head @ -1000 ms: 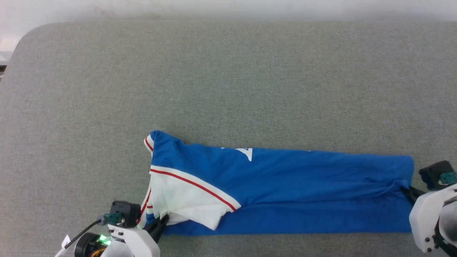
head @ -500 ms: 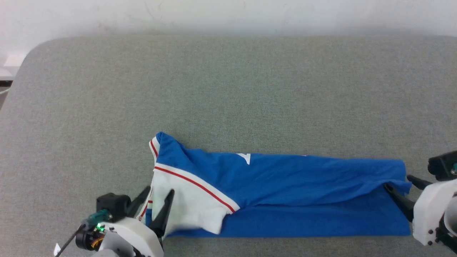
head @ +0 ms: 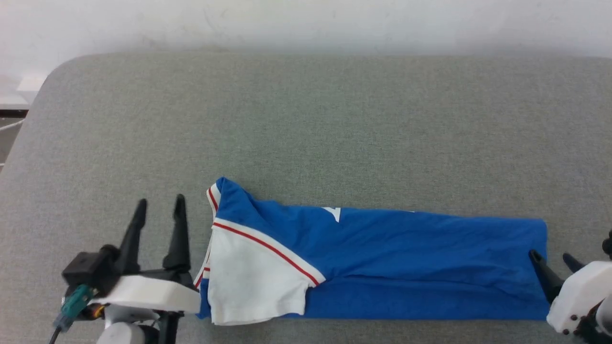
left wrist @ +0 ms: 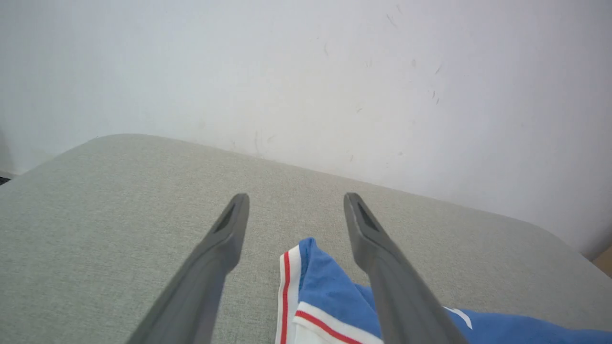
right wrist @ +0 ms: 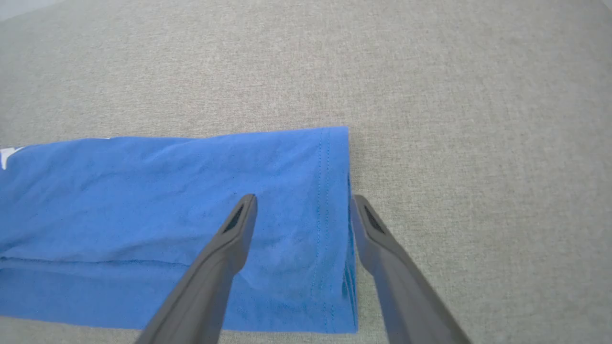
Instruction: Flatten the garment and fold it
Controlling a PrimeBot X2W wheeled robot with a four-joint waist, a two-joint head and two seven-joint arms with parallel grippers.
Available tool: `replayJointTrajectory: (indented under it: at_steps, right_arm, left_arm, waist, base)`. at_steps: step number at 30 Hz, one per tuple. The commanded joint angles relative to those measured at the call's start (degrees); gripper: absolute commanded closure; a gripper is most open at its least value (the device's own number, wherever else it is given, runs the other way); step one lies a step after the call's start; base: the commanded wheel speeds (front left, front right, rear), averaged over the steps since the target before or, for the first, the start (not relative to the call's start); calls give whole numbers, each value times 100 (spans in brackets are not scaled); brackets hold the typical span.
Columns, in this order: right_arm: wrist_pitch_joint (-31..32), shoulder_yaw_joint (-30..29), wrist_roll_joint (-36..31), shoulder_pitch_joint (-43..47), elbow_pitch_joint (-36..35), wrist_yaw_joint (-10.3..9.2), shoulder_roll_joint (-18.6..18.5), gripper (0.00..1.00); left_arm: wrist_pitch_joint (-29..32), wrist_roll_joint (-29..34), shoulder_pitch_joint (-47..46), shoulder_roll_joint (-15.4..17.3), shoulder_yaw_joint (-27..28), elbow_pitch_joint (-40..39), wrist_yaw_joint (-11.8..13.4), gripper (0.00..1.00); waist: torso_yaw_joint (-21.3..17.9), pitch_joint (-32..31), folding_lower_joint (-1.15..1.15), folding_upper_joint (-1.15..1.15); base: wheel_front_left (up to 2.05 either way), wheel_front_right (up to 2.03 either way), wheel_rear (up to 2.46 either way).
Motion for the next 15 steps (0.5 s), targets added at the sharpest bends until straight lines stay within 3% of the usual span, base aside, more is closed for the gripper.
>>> replayJointTrajectory:
  at_steps: [1, 7, 11, 15]
  right_arm:
    - [-2, -155, -181, -34, 61, -5, 207, 0]
    - [-74, -724, -810, -119, 414, -5, 795, 0]
    - [-163, -1029, -1017, -216, 645, -5, 928, 0]
    - [-205, -1123, -1077, -302, 969, -5, 970, 0]
  left_arm:
    - [-26, 250, 115, -159, 216, -116, -122, 0]
    - [-26, 1513, 333, -760, 936, -620, -528, 0]
    - [-26, 2199, 476, -914, 953, -856, -729, 0]
    - [-27, 2474, 524, -1000, 857, -841, -859, 0]
  waist:
    - [31, 30, 0, 0]
    - [176, 151, 0, 0]
    - [256, 238, 0, 0]
    - [331, 325, 0, 0]
  base:
    - [0, 0, 0]
    - [0, 0, 0]
    - [0, 0, 0]
    - [0, 0, 0]
